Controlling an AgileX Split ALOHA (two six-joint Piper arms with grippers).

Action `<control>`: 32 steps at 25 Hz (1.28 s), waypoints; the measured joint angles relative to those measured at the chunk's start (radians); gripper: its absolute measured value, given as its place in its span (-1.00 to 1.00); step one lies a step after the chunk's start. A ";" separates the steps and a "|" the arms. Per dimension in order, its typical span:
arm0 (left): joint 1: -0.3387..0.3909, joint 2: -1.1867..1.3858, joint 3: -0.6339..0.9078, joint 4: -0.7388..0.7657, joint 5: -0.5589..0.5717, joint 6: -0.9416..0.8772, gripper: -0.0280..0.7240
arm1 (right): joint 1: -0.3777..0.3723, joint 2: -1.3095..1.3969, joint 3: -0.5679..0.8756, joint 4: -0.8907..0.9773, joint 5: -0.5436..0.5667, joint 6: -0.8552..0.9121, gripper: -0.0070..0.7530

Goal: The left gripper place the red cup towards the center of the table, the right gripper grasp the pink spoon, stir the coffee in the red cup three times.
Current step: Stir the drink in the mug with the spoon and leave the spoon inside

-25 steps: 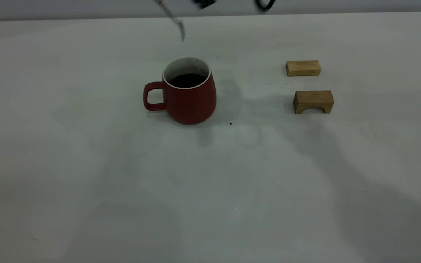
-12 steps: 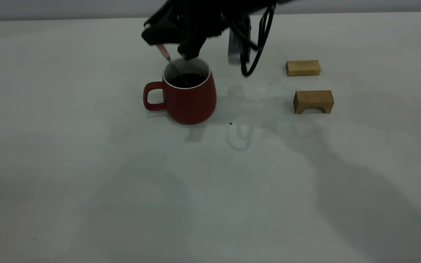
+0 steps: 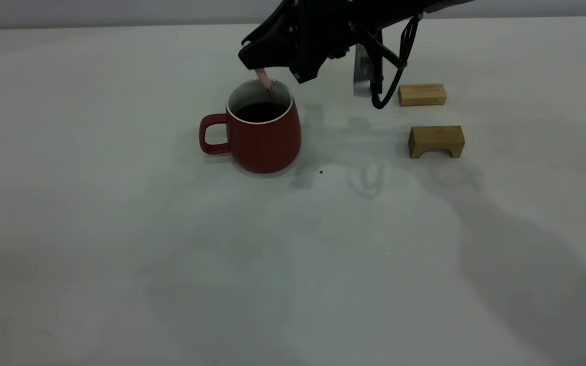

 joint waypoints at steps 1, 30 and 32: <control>0.000 0.000 0.000 0.000 0.000 0.000 -0.28 | 0.008 0.000 0.000 -0.001 0.002 0.019 -0.59; 0.000 0.000 0.000 -0.001 0.000 0.000 -0.28 | 0.021 0.000 0.000 0.042 0.036 -0.233 -0.59; 0.000 0.000 0.000 -0.001 0.000 0.000 -0.28 | -0.002 0.000 0.000 -0.021 0.048 -0.121 -0.59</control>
